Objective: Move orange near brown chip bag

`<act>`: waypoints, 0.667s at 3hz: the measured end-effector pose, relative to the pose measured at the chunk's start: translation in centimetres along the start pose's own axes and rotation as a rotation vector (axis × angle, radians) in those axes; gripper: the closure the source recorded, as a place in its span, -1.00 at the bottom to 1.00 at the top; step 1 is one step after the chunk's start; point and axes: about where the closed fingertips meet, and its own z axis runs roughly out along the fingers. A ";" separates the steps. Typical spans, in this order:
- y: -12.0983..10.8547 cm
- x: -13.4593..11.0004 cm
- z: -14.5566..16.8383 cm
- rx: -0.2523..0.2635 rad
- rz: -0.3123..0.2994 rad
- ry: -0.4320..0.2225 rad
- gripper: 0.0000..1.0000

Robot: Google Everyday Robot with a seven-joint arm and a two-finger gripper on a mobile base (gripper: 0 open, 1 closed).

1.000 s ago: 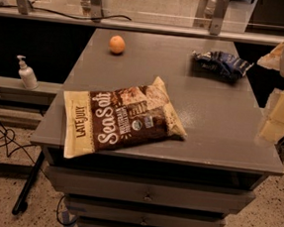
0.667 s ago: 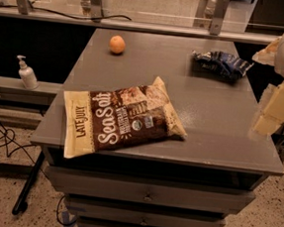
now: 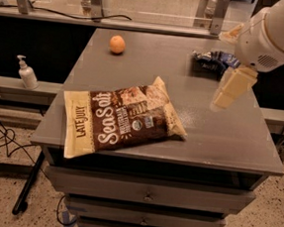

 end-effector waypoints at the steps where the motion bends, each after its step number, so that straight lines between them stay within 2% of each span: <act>1: -5.5 -2.5 2.8 0.068 -0.005 -0.093 -1.00; 2: -5.5 -2.5 2.8 0.068 -0.005 -0.093 -1.00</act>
Offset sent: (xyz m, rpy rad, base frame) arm 0.0527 0.0178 0.0045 0.0640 -0.0646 0.0176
